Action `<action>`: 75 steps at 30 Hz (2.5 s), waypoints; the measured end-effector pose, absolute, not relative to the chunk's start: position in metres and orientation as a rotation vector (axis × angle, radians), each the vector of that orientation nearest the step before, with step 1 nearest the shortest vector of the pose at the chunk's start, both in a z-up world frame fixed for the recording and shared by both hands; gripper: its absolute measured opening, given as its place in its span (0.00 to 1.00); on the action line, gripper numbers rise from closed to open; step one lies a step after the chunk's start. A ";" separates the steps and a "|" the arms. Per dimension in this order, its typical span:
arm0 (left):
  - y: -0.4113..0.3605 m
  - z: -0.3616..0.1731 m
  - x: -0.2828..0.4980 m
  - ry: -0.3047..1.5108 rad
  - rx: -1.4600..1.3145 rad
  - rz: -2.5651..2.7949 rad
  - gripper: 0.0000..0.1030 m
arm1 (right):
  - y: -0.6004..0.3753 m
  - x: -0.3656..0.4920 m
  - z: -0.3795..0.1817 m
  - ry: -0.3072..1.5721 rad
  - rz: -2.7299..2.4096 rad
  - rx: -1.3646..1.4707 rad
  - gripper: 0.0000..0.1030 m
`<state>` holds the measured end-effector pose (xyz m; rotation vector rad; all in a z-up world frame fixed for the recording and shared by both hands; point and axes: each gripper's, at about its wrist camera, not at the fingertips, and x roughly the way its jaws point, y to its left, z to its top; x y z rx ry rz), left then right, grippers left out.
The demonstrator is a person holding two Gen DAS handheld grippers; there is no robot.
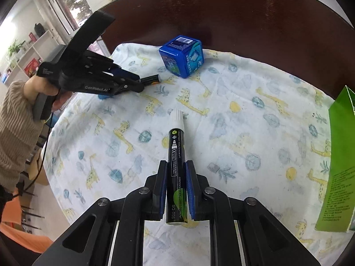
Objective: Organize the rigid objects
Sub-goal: 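Carry the marker with the right tool into the storage box, then open the right tool to release the marker and withdraw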
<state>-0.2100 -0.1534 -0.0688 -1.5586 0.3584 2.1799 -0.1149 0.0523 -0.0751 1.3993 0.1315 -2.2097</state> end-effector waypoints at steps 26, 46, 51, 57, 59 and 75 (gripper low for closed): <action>-0.054 0.000 -0.146 0.323 -1.335 2.298 0.14 | 0.105 -0.074 -0.034 0.072 -2.369 1.253 0.16; 0.209 0.066 -0.186 0.275 -1.199 2.095 0.14 | 0.349 -0.099 0.010 -0.360 -2.865 1.156 0.16; 0.237 0.049 -0.208 0.337 -1.276 2.113 0.14 | 0.374 -0.116 -0.014 -0.438 -2.860 1.234 0.16; 0.233 0.039 -0.206 0.314 -1.293 2.059 0.30 | 0.390 -0.121 -0.036 -0.537 -2.873 1.273 0.16; 0.221 0.049 -0.203 0.297 -1.246 2.093 0.42 | 0.395 -0.116 -0.032 -0.574 -2.883 1.248 0.16; -0.091 0.046 -0.226 0.005 -1.265 2.655 0.52 | 0.207 -0.153 0.009 -0.346 -2.504 1.125 0.16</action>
